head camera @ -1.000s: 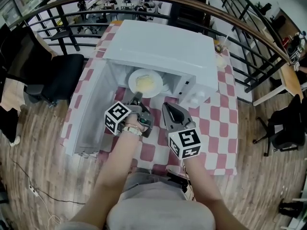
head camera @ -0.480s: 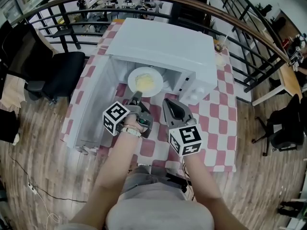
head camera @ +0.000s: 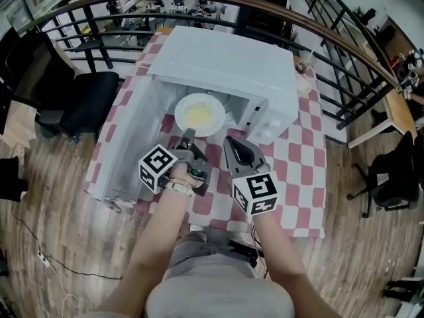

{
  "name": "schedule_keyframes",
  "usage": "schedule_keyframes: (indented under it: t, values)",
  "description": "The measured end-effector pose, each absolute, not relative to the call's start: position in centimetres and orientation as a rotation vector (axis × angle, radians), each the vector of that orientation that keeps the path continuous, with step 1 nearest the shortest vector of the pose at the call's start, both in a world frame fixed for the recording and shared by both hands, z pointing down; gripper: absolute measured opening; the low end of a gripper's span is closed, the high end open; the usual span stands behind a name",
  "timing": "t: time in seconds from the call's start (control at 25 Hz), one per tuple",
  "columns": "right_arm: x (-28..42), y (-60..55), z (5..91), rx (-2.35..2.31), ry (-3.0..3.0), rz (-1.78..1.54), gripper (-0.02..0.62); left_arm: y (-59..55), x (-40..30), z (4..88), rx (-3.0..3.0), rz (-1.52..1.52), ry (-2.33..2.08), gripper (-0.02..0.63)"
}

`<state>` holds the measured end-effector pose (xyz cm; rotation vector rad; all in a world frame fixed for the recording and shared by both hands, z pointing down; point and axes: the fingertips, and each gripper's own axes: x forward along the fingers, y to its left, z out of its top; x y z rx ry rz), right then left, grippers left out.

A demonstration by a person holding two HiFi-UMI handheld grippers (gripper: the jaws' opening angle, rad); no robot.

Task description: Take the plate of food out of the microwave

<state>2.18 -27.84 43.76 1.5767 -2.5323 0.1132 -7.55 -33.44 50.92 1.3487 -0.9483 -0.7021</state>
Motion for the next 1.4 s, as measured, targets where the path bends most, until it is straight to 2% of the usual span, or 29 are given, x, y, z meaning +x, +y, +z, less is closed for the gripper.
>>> schedule_keyframes:
  t: [1.4]
  values:
    - [3.2, -26.3, 37.0, 1.530, -2.640, 0.050, 0.025, -28.2, -7.9, 41.2, 1.350, -0.824, -0.956, 0.014]
